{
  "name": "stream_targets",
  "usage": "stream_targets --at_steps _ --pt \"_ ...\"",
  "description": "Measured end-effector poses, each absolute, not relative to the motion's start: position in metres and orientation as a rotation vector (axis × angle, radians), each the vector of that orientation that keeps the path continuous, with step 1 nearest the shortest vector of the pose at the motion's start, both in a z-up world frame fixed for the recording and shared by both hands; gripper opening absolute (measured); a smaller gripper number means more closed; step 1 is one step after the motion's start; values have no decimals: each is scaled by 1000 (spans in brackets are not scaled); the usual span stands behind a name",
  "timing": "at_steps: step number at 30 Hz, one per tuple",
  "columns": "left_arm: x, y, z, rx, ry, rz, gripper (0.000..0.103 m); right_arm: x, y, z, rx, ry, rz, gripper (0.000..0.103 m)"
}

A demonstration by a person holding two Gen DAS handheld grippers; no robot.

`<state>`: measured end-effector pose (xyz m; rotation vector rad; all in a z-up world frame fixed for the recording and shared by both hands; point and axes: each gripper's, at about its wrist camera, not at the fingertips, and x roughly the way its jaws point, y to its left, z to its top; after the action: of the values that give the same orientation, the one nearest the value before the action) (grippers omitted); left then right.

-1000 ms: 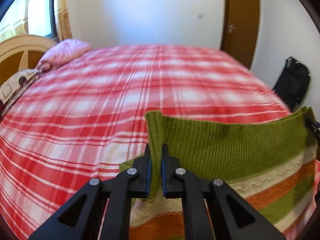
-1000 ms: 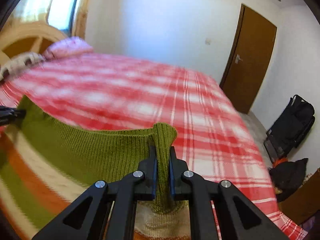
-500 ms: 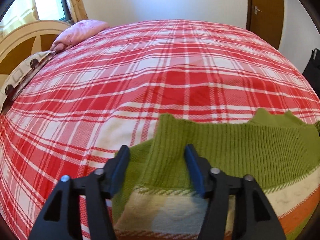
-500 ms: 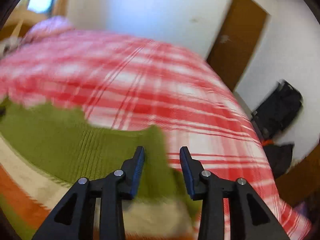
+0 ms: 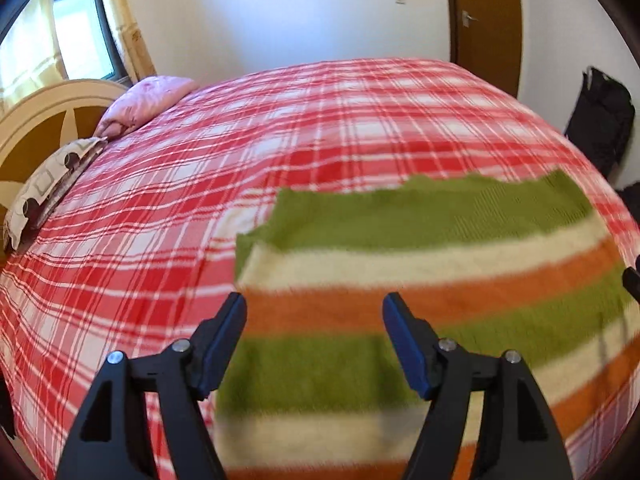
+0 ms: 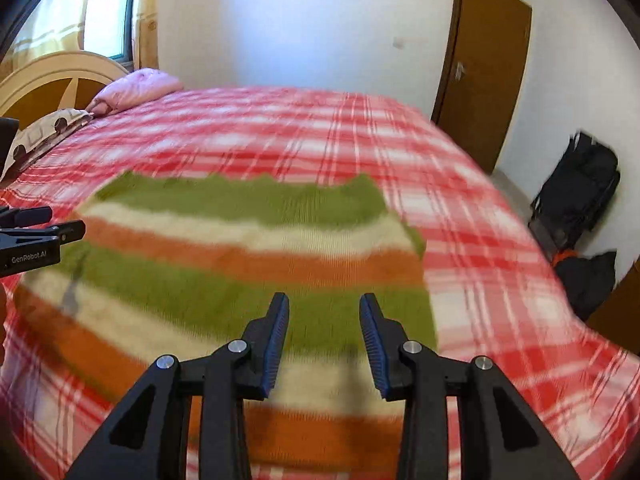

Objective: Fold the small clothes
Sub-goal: 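Grasp the side edge of the striped sweater with the left gripper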

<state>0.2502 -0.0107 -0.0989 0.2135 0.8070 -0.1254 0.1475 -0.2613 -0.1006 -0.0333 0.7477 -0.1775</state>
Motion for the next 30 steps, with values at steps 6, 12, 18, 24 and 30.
stream_targets --at_steps 6,12,18,24,30 --pt "234 -16 -131 235 885 -105 74 125 -278 -142 81 795 -171 38" --pt "223 -10 -136 257 859 -57 93 117 -271 -139 78 799 -204 38" --pt "208 10 -131 243 859 -59 93 95 -264 -113 102 762 -210 38" --pt "220 57 -107 57 826 -86 99 116 -252 -81 85 686 -115 38" --pt "280 63 -110 -52 879 -100 99 174 -222 -84 172 680 -41 38"
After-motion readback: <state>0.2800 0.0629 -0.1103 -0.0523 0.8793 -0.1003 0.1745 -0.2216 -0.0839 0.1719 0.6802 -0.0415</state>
